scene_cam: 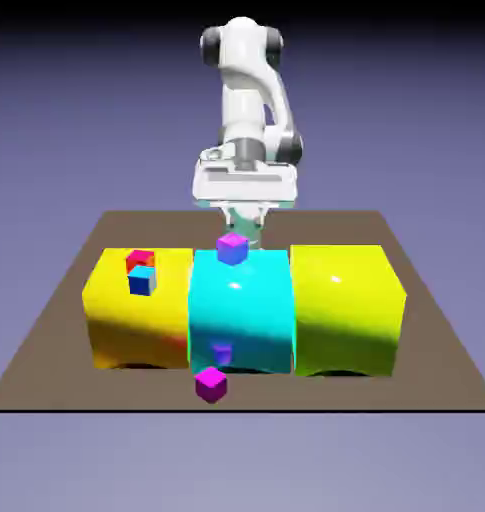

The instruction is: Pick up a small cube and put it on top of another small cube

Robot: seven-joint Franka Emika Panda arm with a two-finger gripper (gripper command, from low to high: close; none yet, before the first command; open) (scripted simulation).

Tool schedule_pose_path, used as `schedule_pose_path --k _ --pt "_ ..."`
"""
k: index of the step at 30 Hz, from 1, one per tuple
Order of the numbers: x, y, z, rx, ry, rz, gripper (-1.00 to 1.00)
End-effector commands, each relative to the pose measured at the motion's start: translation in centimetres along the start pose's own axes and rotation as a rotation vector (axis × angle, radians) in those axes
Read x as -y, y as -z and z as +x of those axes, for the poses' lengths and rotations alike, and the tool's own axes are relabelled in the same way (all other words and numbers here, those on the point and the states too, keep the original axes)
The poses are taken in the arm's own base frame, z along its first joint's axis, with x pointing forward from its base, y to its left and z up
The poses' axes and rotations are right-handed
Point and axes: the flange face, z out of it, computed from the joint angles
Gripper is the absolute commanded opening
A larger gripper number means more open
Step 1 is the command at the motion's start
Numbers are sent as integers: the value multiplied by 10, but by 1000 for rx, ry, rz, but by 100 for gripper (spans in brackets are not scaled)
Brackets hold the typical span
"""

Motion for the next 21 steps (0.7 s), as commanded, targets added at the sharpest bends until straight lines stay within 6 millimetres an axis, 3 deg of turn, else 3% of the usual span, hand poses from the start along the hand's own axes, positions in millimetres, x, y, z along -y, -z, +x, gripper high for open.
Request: schedule_pose_path --k 1,11,21 --pt "-1 -10 5 28 -28 -30 0" --pt "-26 -118 39 298 -312 -334 0" --pt "-78 -226 44 553 -588 -641 0"
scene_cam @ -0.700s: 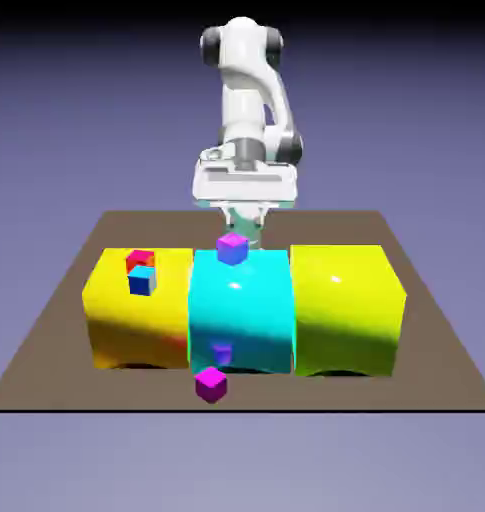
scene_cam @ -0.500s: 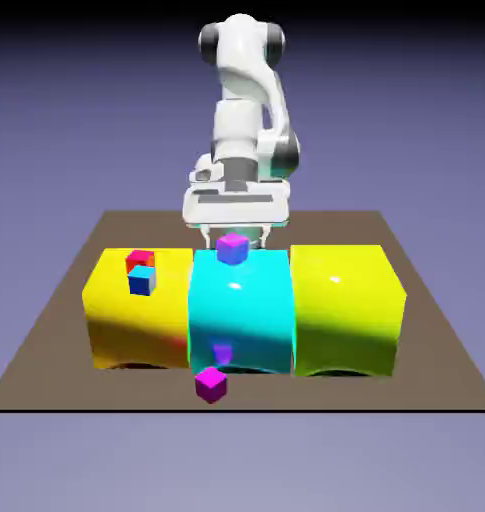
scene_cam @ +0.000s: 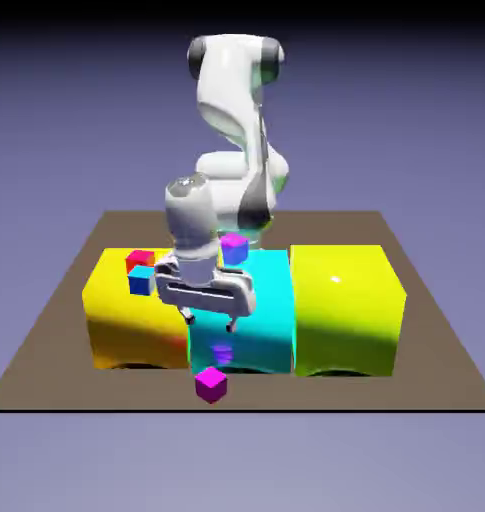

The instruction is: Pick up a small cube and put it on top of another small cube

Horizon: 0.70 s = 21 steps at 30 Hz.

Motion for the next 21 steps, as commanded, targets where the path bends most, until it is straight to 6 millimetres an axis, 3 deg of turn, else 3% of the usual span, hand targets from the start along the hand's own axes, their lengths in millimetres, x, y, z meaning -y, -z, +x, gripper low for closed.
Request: schedule_pose_path --k 1,8,10,13,14,15,16,19,21 --pt "2 -10 6 25 -27 -31 0" --pt "11 -85 46 193 -210 -247 0" --pt "11 -88 47 197 -215 -253 0" --pt "2 -148 41 198 -215 -253 0" --pt "1 -155 40 197 -215 -253 0" --pt "1 -155 40 197 -215 -253 -100" --pt "1 -155 40 197 -215 -253 -100" --pt "11 -94 47 198 -215 -253 -100" --pt "25 -61 36 206 -186 -217 -100"
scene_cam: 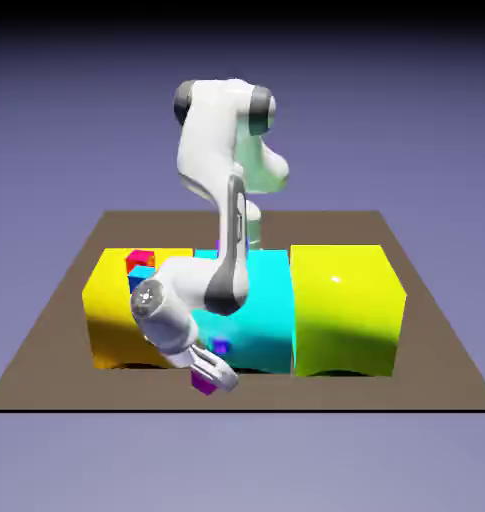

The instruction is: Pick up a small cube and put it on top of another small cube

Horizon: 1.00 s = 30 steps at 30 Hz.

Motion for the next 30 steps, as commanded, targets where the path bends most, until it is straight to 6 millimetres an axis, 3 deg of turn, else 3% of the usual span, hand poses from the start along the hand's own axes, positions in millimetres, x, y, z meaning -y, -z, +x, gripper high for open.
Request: schedule_pose_path --k 1,10,19,27,30 --pt "-7 10 -7 -3 14 -4 -100" --pt "-87 88 -70 -28 134 -29 -100" --pt "-182 135 -122 -84 233 -63 -100" --pt "-270 150 -157 -153 294 -98 -100" --pt "-281 111 -135 -118 281 -152 -100"
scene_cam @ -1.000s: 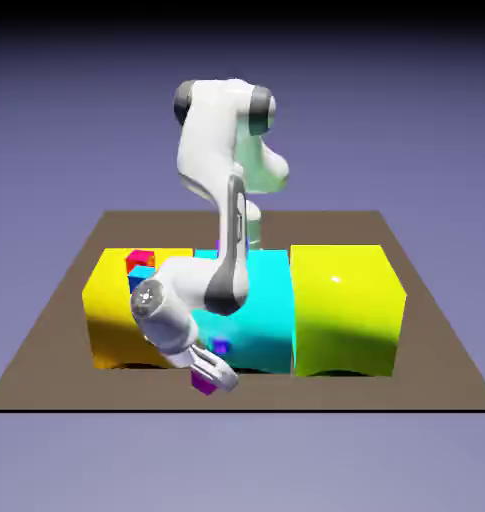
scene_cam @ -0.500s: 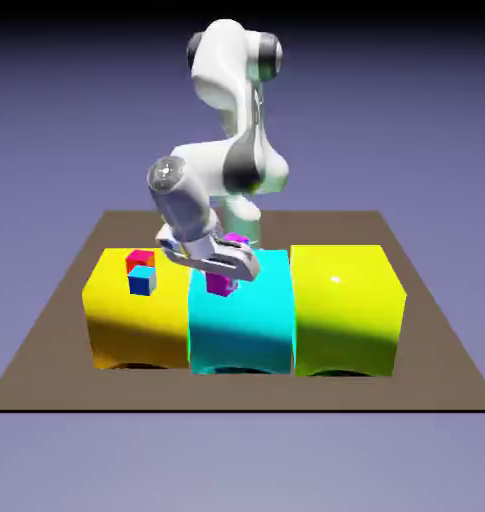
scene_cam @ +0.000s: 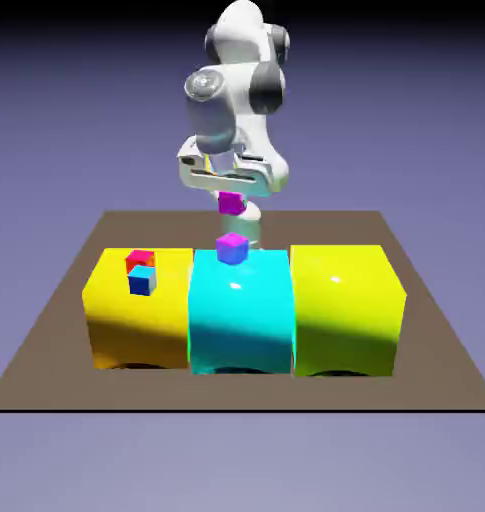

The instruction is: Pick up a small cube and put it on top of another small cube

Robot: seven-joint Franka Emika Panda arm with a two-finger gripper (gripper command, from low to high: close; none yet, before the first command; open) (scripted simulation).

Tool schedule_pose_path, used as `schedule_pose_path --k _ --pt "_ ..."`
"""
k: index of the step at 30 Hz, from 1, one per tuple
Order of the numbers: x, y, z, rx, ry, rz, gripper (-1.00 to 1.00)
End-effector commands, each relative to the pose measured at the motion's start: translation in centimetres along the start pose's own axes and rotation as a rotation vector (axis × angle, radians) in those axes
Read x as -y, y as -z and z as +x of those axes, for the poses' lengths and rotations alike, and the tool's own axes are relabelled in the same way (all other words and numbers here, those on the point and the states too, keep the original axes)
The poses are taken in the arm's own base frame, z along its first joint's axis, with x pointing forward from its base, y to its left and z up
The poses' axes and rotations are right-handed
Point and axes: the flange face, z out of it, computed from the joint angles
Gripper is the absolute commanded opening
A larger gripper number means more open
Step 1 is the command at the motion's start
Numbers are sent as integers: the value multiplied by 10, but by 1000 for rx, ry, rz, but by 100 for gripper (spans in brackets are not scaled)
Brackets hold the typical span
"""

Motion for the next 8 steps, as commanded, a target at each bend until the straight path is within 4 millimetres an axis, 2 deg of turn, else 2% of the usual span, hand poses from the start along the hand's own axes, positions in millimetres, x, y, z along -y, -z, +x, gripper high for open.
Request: schedule_pose_path --k 1,4,5,6,7,8 --pt "2 -13 2 -1 0 -1 -100" --pt "5 -54 5 -2 0 -1 -100" --pt "5 -58 6 -2 0 -1 -100" --pt "5 -58 6 -2 0 -1 100" --pt "5 -58 6 -2 0 -1 100" --pt "4 -44 5 -2 0 -1 100"
